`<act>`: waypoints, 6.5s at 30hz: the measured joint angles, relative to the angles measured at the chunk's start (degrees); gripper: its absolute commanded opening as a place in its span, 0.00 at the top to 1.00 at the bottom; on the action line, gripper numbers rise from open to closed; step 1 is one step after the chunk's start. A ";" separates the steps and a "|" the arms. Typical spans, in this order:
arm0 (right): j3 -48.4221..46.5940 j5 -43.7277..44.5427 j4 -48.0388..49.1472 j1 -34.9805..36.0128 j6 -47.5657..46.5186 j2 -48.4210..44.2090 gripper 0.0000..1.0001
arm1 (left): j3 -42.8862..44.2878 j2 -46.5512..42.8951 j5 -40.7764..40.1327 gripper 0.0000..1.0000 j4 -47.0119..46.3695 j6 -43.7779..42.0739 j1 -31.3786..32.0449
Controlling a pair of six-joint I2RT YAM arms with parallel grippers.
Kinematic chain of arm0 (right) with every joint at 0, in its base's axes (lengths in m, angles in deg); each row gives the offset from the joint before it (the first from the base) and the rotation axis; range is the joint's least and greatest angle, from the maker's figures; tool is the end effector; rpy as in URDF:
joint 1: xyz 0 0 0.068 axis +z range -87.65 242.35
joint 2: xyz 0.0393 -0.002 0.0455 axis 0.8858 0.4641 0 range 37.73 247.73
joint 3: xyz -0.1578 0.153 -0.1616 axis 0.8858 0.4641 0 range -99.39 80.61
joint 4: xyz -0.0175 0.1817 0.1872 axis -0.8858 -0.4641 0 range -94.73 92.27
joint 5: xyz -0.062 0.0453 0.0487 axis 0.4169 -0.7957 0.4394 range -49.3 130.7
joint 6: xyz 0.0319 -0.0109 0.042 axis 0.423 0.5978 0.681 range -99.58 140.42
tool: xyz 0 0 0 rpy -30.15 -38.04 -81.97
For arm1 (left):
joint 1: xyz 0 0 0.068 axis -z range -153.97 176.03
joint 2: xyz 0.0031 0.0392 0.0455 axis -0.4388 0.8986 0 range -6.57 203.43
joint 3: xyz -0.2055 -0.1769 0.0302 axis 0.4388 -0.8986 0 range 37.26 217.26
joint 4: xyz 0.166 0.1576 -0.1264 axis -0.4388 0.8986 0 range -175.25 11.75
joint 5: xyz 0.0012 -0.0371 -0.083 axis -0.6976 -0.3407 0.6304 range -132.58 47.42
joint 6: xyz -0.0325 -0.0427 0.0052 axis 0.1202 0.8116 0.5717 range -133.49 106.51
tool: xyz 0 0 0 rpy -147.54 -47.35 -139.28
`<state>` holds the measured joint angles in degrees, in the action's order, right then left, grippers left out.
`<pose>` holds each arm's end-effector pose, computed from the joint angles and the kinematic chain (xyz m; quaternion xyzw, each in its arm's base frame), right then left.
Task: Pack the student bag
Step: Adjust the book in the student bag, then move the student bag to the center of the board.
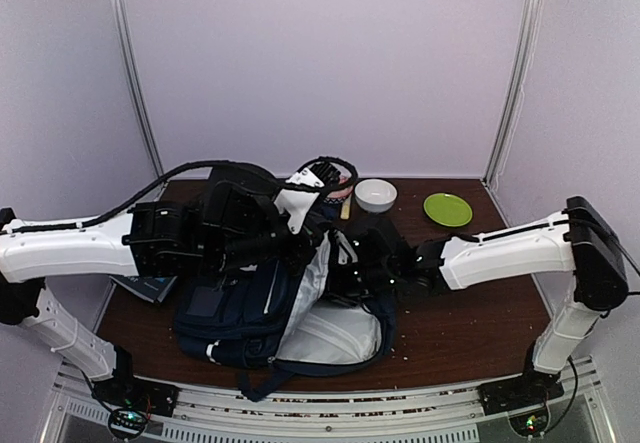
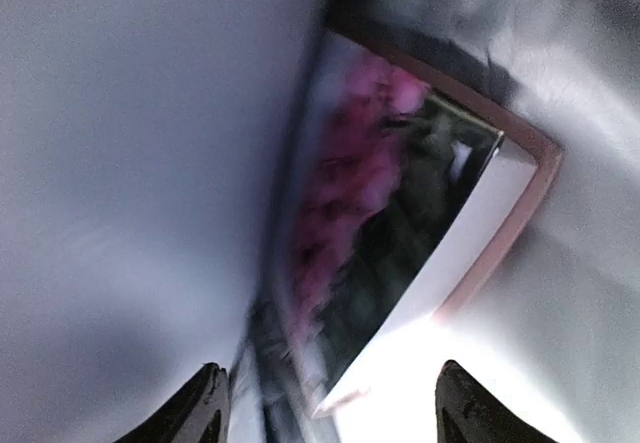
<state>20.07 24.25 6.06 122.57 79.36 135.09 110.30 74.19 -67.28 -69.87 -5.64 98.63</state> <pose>0.1782 0.3318 0.2176 -0.0779 0.8691 0.4707 0.1306 0.1117 -0.3069 0.3589 0.3368 0.7515 -0.2115 0.5264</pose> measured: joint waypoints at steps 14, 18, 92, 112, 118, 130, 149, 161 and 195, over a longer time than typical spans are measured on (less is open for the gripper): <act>9.62 13.38 -16.35 -1.38 -9.07 -33.66 0.27 | -2.71 -2.45 -4.39 1.00 -2.05 -0.90 0.02; 19.30 20.02 -19.23 -3.26 -10.45 -40.76 0.27 | -4.74 -2.21 -0.87 1.00 -1.88 -0.42 0.48; -58.55 19.76 -27.58 -17.07 -0.92 42.14 0.42 | -25.57 -33.77 -19.39 1.00 32.52 42.58 1.86; -1.27 4.17 -9.38 -7.52 -15.06 -10.62 0.26 | -25.35 -21.66 0.20 1.00 14.01 17.18 4.11; -3.19 -0.52 -9.25 -5.44 -11.87 -5.90 0.27 | -25.33 -17.59 3.19 1.00 11.52 15.37 5.46; -6.91 -10.03 -4.22 -3.06 -0.24 5.33 0.85 | -24.63 -15.43 4.15 0.74 9.35 14.08 5.53; 4.35 -1.66 -6.86 -2.95 -0.92 -4.94 1.00 | -10.78 -16.52 -2.38 0.02 18.01 23.43 -17.33; 15.13 0.81 -9.60 -3.72 -6.49 -15.87 1.00 | -19.21 -19.65 9.88 0.02 18.75 40.30 -62.77; 16.85 -1.77 -7.89 -5.49 -12.74 -15.54 1.00 | 13.84 31.69 -18.56 0.02 41.68 20.41 -52.28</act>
<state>36.93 22.48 -1.83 117.09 66.61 119.55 124.13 105.88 -85.84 -28.19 14.78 46.34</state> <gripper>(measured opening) 0.048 0.978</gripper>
